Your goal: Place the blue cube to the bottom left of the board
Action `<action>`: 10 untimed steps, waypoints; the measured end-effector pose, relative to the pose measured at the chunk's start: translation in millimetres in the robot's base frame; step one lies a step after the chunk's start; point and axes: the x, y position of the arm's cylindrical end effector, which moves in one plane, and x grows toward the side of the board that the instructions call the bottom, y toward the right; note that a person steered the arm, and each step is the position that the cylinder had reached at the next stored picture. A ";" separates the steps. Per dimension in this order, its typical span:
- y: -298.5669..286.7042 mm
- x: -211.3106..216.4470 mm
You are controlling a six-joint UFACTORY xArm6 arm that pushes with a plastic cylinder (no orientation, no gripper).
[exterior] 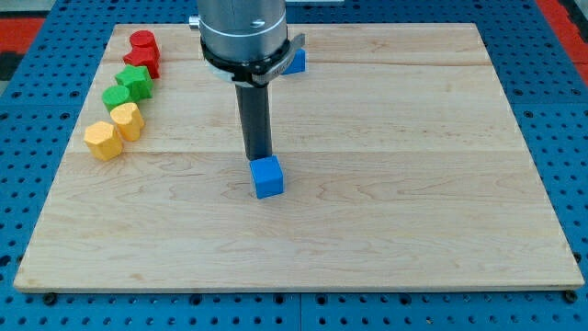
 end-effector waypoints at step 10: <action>-165.6 78.7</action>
